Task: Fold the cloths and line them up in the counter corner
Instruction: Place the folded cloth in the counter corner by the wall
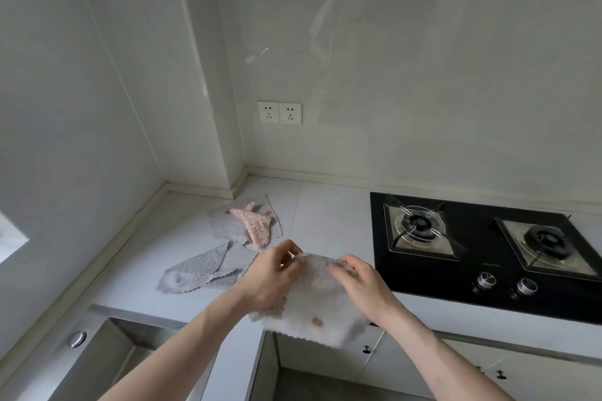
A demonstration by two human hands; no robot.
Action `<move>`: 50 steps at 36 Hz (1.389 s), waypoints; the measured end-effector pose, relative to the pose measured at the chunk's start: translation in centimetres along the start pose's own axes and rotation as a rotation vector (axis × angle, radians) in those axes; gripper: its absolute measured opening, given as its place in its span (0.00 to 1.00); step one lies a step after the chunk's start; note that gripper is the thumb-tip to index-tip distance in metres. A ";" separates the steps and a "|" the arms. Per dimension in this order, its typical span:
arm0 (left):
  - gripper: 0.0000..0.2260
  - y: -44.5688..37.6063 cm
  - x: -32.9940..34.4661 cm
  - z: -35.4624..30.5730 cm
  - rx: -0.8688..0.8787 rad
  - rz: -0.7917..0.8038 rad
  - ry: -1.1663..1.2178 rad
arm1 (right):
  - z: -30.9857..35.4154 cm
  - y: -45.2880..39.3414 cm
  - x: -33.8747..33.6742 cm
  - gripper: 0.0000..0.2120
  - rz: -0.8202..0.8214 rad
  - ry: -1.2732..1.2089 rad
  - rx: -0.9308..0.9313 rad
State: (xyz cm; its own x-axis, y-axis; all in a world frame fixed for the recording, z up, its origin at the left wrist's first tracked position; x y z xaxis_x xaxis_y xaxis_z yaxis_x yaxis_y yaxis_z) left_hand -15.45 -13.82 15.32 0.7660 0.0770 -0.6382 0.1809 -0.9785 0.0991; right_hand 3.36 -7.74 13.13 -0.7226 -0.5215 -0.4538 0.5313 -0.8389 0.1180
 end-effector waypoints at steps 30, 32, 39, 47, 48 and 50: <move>0.10 -1.5 -0.1 -1.4 0.053 0.185 -0.144 | -2.8 -2.1 -1.9 0.05 -0.134 0.188 -0.086; 0.07 -2.0 0.0 -1.2 0.061 0.172 -0.137 | -3.1 -2.4 -2.4 0.06 -0.133 0.175 -0.069; 0.08 -3.0 -0.2 1.2 0.013 0.181 -0.283 | -3.7 -2.8 -5.2 0.11 -0.065 0.122 -0.028; 0.08 -6.8 1.6 3.6 -0.004 0.150 -0.439 | -6.6 -7.2 -7.5 0.11 -0.022 0.175 -0.049; 0.09 -7.6 2.1 4.0 -0.017 0.163 -0.416 | -7.2 -8.1 -7.5 0.11 -0.015 0.171 -0.051; 0.09 -9.4 3.4 5.2 -0.054 0.181 -0.316 | -8.7 -10.2 -7.5 0.11 -0.020 0.173 -0.057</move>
State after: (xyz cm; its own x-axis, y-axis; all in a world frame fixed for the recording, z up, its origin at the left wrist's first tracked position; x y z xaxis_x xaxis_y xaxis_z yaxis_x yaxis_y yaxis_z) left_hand -17.77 -5.34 8.24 0.5618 -0.1675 -0.8102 0.0987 -0.9587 0.2666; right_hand 7.26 6.07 7.62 -0.6493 -0.4658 -0.6013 0.5450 -0.8363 0.0593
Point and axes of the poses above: each hand's wrist, its own y-axis away from the middle knuckle, its own x-axis out of the palm, z = x × y, the point moved 6 cm from there along -y, towards the middle knuckle, and after that the axes turned 5 degrees about -x, right-handed, at the moved point
